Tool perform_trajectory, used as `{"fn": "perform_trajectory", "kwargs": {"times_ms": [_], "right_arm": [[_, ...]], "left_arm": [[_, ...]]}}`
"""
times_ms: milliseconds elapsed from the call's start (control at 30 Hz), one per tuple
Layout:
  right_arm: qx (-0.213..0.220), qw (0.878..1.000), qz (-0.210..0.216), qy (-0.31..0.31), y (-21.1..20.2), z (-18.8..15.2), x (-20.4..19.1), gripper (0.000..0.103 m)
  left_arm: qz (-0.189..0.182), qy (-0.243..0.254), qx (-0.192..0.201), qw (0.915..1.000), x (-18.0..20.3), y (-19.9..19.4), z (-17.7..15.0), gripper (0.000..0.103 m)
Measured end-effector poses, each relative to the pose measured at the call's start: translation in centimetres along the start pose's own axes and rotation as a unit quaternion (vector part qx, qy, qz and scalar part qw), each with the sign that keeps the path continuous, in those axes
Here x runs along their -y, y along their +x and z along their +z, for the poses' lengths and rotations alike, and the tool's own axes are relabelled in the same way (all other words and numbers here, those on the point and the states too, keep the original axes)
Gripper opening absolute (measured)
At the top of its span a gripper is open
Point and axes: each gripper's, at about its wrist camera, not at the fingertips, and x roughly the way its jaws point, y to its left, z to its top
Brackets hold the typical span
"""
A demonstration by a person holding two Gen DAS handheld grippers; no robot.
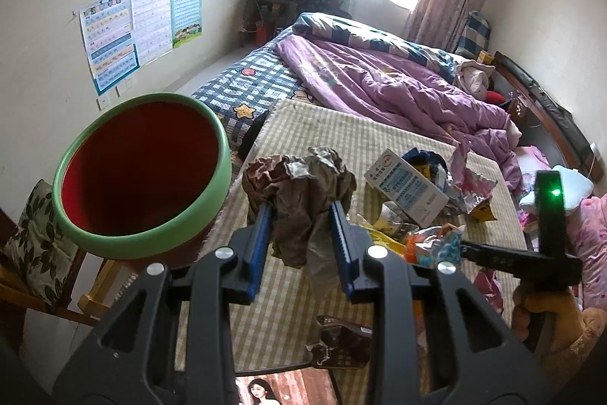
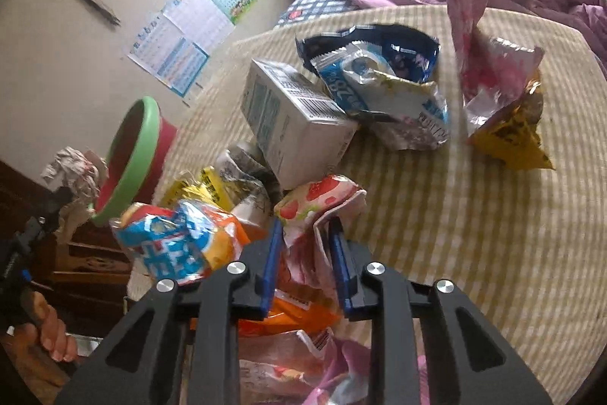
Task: Collect trash
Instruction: 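Carry both held wrappers over the red bucket and open both grippers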
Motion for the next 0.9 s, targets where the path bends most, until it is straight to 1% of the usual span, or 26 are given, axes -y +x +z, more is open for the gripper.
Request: {"fn": "perform_trajectory", "kwargs": {"times_ms": [233, 300, 400, 433, 533, 633, 800, 900], "right_arm": [[0.046, 0.999, -0.005, 0.009, -3.4, 0.3, -0.1, 0.024], [0.069, 0.998, -0.011, 0.009, -4.9, 0.5, -0.6, 0.024], [0.111, 0.993, -0.026, -0.008, -7.0, 0.9, -2.9, 0.024], [0.121, 0.992, -0.028, -0.015, -7.4, 1.1, -3.6, 0.024], [0.145, 0.988, -0.022, -0.038, -8.1, 1.5, -6.8, 0.025], [0.150, 0.987, 0.001, -0.054, -6.9, 2.0, -10.6, 0.025], [0.119, 0.988, 0.048, -0.080, -2.3, 2.8, -17.0, 0.025], [0.101, 0.988, 0.070, -0.097, 0.6, 3.2, -20.8, 0.025]], "left_arm": [[0.004, -0.008, 0.000, 1.0000, -1.3, 0.3, 0.2, 0.030], [0.005, -0.006, 0.003, 1.0000, -1.7, 0.3, 0.4, 0.030], [0.017, 0.001, 0.014, 0.9998, -2.7, 0.0, 0.7, 0.030], [0.025, 0.000, 0.020, 0.9995, -3.6, -0.1, 1.0, 0.030], [0.037, -0.012, 0.025, 0.9989, -6.2, -0.1, 1.7, 0.030], [0.050, -0.024, 0.025, 0.9982, -9.2, 0.0, 2.1, 0.030], [0.066, -0.031, 0.018, 0.9972, -13.9, 0.7, 2.4, 0.030], [0.066, -0.032, 0.001, 0.9973, -16.4, 1.7, 2.6, 0.030]]}}
